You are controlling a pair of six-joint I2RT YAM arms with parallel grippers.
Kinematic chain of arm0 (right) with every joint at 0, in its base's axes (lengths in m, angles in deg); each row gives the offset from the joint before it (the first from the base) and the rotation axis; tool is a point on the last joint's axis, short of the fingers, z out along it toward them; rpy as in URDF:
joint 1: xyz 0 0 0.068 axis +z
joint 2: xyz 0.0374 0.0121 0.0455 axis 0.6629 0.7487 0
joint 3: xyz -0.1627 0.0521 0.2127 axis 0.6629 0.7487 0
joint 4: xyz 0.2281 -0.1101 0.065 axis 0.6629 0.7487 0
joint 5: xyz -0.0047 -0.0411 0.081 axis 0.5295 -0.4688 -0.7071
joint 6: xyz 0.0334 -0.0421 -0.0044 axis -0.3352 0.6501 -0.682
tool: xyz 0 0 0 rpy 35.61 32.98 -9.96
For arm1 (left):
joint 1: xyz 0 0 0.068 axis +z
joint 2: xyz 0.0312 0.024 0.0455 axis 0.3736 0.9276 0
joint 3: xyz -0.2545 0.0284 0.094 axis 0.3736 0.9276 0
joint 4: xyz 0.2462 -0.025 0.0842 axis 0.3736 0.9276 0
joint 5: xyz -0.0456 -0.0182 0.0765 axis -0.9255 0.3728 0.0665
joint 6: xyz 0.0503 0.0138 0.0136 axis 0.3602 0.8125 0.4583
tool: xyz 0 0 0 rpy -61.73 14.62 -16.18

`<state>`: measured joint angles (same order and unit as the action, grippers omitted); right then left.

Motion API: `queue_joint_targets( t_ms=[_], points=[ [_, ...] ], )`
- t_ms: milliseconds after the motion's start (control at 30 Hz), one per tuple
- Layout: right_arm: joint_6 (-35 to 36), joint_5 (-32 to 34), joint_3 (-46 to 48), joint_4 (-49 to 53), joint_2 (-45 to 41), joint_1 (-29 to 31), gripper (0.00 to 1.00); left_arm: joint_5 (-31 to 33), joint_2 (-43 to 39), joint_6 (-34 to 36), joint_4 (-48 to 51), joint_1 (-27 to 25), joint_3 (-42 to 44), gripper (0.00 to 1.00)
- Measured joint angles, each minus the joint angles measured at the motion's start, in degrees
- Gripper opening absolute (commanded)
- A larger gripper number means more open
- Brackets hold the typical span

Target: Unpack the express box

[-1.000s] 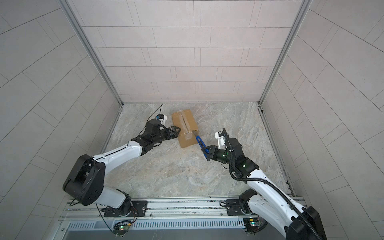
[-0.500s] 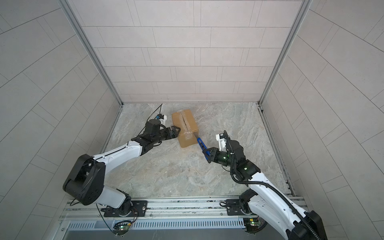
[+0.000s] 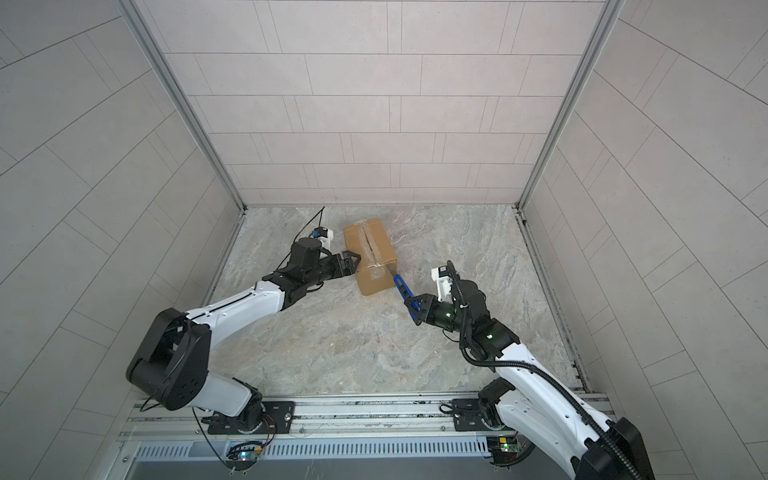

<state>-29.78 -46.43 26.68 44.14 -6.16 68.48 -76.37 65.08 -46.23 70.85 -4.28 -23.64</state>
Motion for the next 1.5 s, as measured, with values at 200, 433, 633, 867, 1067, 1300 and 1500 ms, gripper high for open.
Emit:
queue_joint_targets(
  t_ms=[200,433,633,867,1067,1300,1500],
  points=[
    [-0.63,0.02,0.00,-0.33,0.11,0.00,0.00,-0.11,0.04,0.00,-0.02,0.02,0.00,0.89],
    [-1.22,0.04,0.00,-1.66,0.94,0.00,0.00,-0.17,0.13,0.00,-0.04,0.02,0.00,0.89],
    [-2.19,0.02,0.00,-2.84,1.99,0.02,0.00,-0.20,0.13,-0.02,-0.07,0.02,0.00,0.89],
    [-3.02,0.15,0.46,-3.61,1.99,0.15,0.00,-0.26,0.13,-0.02,-0.07,0.00,0.00,0.89],
    [-3.69,0.35,0.66,-4.48,2.05,0.42,0.00,-0.37,0.13,-0.04,-0.07,0.02,0.00,0.89],
    [-5.42,0.59,0.70,-6.62,3.15,0.96,0.00,-0.52,0.13,-0.46,-0.37,0.07,0.00,0.89],
    [-7.15,0.96,0.70,-8.61,4.81,2.60,0.00,-1.57,0.20,-1.40,-1.25,0.07,0.00,0.89]
  ],
)
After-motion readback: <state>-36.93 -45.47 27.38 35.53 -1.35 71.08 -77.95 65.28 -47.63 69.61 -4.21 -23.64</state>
